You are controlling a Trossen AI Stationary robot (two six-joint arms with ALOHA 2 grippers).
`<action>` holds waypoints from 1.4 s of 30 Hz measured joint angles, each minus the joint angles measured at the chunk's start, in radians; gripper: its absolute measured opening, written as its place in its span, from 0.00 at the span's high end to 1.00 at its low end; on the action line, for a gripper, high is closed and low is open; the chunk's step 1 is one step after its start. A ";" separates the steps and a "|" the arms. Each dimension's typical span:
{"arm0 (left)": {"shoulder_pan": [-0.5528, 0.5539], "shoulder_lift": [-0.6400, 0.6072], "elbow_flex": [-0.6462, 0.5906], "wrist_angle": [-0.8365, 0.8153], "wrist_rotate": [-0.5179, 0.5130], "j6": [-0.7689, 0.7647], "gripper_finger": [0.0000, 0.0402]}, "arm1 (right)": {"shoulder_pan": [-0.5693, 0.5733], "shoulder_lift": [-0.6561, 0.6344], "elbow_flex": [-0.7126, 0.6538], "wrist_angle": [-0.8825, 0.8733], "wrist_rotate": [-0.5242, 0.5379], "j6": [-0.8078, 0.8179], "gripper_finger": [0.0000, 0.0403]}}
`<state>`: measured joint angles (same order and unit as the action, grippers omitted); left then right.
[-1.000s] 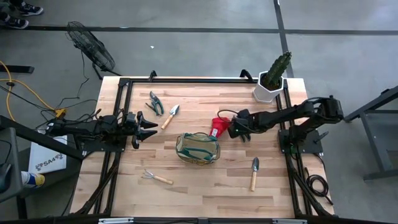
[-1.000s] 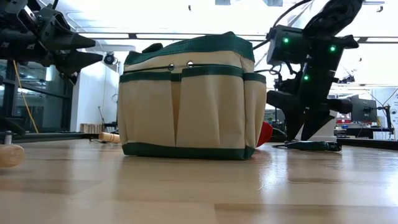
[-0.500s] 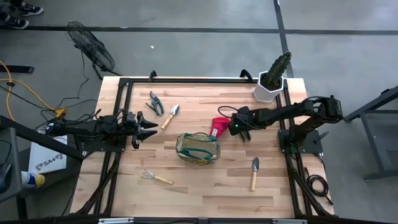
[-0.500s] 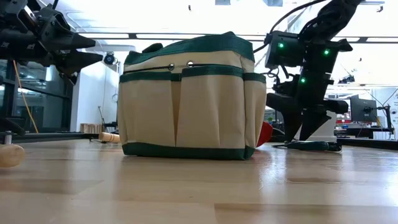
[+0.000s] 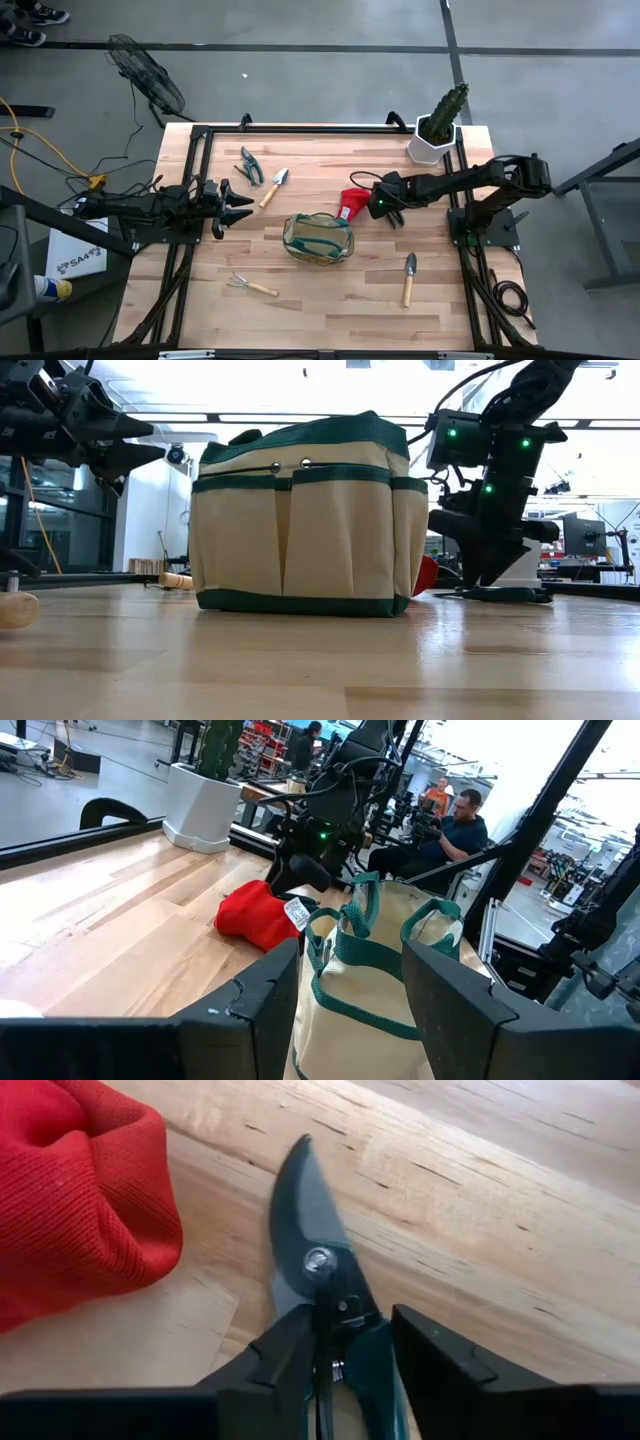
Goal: Pick & Place Garden tools in Gardening bag
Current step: Put the green right shear scissors into the gardening bag
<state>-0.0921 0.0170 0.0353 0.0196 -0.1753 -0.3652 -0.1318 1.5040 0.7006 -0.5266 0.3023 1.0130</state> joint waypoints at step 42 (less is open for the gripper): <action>0.000 0.000 0.000 0.000 0.000 0.000 0.57 | 0.002 -0.094 -0.004 -0.007 -0.152 -0.015 0.99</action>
<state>-0.0921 0.0170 0.0353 0.0195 -0.1753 -0.3652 -0.1299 1.4097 0.6966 -0.5332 0.1503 0.9984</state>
